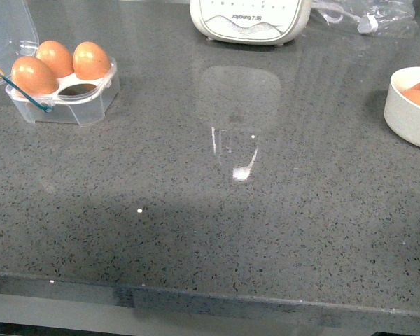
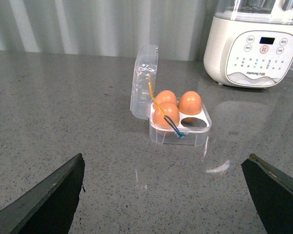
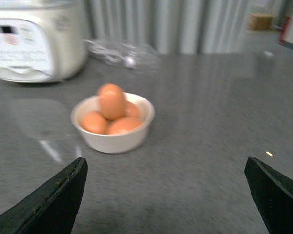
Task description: Put egg into box
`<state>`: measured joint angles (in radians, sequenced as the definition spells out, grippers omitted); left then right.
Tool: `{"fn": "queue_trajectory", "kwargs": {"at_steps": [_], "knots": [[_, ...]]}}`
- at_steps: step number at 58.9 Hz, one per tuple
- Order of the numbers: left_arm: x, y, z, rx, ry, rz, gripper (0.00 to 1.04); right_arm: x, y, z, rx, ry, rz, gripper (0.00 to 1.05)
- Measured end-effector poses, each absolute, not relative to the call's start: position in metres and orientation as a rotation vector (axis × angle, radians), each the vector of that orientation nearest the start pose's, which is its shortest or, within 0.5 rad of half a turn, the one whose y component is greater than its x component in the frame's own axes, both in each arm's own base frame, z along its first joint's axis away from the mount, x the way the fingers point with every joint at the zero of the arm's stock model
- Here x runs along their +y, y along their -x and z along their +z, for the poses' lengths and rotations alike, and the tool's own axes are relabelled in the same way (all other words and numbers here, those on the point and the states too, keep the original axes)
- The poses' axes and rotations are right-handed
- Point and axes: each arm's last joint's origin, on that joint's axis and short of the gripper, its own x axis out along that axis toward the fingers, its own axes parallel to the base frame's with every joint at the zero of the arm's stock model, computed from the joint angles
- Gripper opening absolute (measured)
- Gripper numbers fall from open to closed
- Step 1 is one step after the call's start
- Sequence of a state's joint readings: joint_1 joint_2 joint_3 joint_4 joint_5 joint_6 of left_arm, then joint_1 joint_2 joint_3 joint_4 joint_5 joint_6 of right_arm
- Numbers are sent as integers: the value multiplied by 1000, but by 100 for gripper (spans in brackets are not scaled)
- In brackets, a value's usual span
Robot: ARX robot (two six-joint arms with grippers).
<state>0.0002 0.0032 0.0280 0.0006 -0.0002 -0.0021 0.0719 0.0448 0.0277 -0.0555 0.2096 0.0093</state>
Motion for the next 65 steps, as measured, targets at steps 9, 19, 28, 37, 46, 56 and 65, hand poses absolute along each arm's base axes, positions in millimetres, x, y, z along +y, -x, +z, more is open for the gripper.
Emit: {"fn": "queue_trajectory", "kwargs": {"at_steps": [9, 19, 28, 37, 46, 56, 65], "knots": [[0, -96, 173, -25, 2, 0, 98, 6, -102, 173, 41, 11, -220, 97], [0, -96, 173, -25, 2, 0, 98, 5, -117, 195, -41, 15, -176, 97], [0, -96, 173, -25, 2, 1, 98, -3, -149, 217, -60, 37, -183, 97], [0, -96, 173, -25, 2, 1, 98, -13, -195, 234, 19, 53, -196, 97], [0, -96, 173, -25, 2, 0, 98, -15, -248, 246, 150, 52, -151, 97], [0, -96, 173, -25, 2, 0, 98, -10, -285, 246, 291, 19, -45, 97], [0, -96, 173, -25, 2, 0, 98, -4, -298, 235, 389, -6, 52, 97]]}}
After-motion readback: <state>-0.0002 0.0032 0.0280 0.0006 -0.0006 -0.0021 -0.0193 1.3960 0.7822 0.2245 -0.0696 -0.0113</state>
